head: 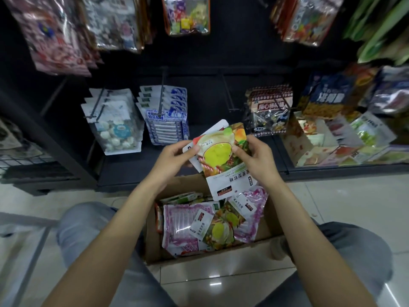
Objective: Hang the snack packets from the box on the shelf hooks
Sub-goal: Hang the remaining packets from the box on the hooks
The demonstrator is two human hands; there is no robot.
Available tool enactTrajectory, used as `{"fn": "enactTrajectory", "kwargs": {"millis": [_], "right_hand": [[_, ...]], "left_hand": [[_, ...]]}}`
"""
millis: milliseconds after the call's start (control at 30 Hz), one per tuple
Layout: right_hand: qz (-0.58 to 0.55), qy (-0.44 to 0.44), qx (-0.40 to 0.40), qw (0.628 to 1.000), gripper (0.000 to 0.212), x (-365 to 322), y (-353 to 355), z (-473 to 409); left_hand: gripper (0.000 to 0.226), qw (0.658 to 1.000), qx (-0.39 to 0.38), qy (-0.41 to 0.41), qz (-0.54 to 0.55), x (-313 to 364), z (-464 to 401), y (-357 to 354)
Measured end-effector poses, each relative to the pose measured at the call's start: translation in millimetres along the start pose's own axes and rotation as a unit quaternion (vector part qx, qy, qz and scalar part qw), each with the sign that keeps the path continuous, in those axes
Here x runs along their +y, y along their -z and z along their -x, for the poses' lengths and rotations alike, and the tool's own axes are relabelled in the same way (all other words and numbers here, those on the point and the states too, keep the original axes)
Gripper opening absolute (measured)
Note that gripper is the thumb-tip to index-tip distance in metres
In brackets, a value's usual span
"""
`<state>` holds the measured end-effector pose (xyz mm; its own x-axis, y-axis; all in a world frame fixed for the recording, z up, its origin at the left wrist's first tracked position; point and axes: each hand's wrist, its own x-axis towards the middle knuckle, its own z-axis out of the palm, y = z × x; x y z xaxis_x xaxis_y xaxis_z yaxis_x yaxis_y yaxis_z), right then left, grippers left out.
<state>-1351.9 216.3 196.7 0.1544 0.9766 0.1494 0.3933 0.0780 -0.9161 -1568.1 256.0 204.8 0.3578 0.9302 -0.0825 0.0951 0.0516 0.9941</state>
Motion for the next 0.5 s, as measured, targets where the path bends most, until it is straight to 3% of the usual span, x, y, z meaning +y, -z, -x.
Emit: {"fn": "enactTrajectory", "kwargs": {"millis": [133,267,400,500], "right_hand": [[-0.016,-0.01,-0.004,1.0,0.014,-7.7,0.7,1.0],[-0.064,-0.077,-0.029,0.995,0.016,-3.5,5.4,8.5],[-0.193,-0.224,0.035,0.955,0.02,8.0,-5.4,17.2],[-0.287,-0.266,0.058,0.918,0.02,5.4,-14.8,14.5]], "left_hand": [[0.007,0.99,0.083,-0.061,-0.101,-3.7,-9.4,0.2],[0.009,0.98,0.181,-0.058,-0.065,-3.2,-16.4,4.0],[0.007,0.975,0.216,-0.035,-0.046,-1.6,-23.9,4.1],[0.007,0.973,0.223,-0.034,-0.036,-1.2,-30.5,3.5]]}}
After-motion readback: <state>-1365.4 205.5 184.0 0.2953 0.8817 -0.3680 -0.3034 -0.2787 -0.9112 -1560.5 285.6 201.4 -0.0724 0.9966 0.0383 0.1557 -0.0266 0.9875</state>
